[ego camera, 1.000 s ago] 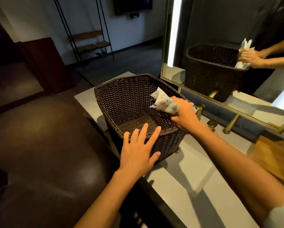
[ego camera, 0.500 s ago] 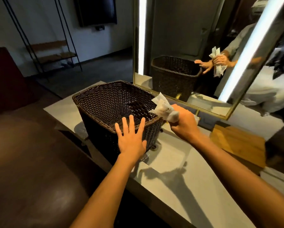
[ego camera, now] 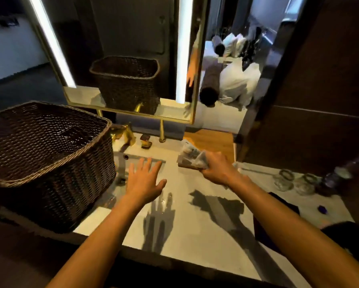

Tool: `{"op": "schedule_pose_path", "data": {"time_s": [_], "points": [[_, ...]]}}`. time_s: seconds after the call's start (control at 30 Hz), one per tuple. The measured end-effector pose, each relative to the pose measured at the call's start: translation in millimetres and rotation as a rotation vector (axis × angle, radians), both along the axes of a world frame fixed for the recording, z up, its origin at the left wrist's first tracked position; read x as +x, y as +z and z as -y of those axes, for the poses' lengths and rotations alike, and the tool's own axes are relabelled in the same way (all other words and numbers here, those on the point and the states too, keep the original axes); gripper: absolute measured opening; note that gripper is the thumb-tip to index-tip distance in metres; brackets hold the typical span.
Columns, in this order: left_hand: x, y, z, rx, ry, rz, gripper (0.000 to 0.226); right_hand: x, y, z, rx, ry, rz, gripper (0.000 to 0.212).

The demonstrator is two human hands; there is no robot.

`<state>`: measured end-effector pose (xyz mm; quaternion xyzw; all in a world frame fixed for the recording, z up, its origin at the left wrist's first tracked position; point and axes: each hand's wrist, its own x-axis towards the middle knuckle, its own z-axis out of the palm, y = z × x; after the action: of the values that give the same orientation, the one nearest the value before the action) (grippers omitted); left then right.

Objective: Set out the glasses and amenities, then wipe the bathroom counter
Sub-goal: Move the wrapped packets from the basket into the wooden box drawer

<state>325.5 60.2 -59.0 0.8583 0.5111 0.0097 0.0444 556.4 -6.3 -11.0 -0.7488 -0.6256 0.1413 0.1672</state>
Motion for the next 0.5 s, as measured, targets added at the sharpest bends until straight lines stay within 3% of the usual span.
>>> {"op": "schedule_pose_path", "data": {"time_s": [0.23, 0.5], "points": [[125, -32, -12, -0.176, -0.082, 0.036, 0.066, 93, -38, -28, -0.089, -0.054, 0.02, 0.035], [211, -87, -52, -0.507, 0.161, 0.265, 0.046, 163, -99, -101, -0.168, -0.038, 0.084, 0.038]]}}
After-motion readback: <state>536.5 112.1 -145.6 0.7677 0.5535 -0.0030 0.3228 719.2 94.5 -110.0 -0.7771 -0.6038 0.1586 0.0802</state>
